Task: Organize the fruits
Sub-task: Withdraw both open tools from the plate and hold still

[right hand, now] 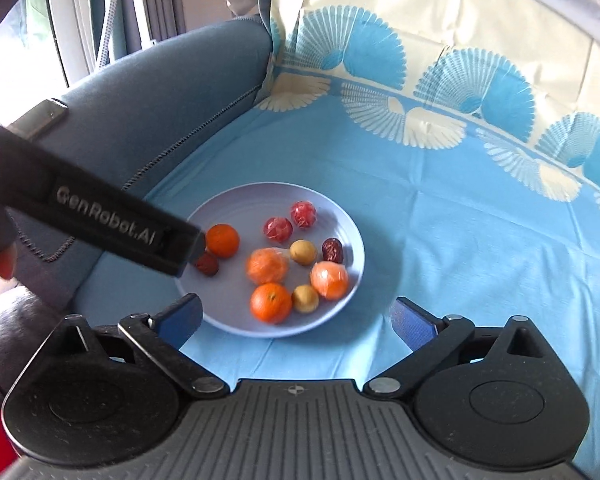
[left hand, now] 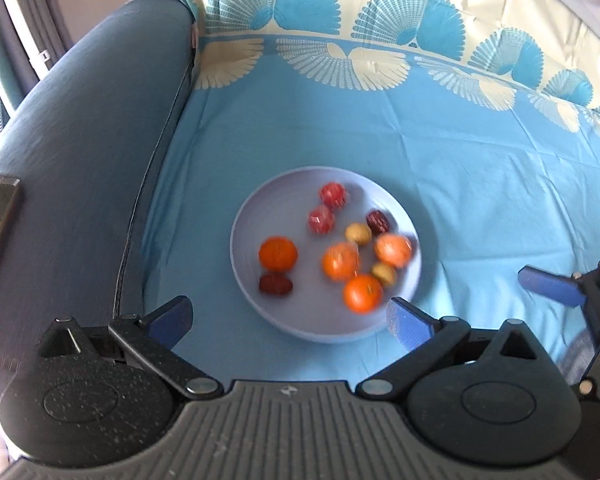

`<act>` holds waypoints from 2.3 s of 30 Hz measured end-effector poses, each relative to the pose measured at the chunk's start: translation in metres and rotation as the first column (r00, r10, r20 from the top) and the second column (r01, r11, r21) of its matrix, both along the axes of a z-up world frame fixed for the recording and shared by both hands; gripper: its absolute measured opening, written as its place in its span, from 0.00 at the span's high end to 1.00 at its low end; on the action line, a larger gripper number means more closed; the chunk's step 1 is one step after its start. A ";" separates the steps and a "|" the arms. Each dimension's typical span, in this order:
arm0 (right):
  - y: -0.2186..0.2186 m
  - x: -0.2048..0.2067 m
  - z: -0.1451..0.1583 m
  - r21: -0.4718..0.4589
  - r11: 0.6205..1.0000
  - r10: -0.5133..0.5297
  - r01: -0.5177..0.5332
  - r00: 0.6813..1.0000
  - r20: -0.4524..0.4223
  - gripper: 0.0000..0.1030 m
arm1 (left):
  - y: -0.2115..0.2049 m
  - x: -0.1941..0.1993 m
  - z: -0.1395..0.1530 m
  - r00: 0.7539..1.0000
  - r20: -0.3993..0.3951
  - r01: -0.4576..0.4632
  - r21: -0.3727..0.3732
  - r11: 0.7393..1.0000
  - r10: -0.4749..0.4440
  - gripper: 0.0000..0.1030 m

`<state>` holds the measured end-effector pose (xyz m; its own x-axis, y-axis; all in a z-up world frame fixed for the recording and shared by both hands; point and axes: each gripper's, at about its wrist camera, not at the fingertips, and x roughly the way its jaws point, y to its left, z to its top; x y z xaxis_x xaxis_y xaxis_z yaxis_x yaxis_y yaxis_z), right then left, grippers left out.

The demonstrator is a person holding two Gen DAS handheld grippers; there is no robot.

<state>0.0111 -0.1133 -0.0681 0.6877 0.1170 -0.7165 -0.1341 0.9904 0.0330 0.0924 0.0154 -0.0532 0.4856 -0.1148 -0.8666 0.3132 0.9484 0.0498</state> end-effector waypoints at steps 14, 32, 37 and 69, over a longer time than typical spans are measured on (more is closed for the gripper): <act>0.007 -0.064 0.036 -0.055 0.997 -0.054 0.058 0.995 0.079 0.01 | 0.008 -0.073 0.033 0.997 0.071 -0.030 -0.025 0.999 0.031 0.00; 0.007 -0.081 0.045 -0.055 0.995 -0.072 0.078 0.993 0.098 0.01 | 0.009 -0.087 0.043 0.995 0.090 -0.028 -0.020 0.999 0.029 0.00; 0.007 -0.081 0.045 -0.054 0.996 -0.072 0.077 0.993 0.097 0.01 | 0.009 -0.086 0.043 0.996 0.090 -0.024 -0.014 1.000 0.025 0.00; 0.006 -0.077 0.046 -0.074 0.993 -0.085 0.092 0.991 0.102 0.01 | 0.009 -0.080 0.039 0.992 0.098 -0.084 0.070 0.994 0.077 0.00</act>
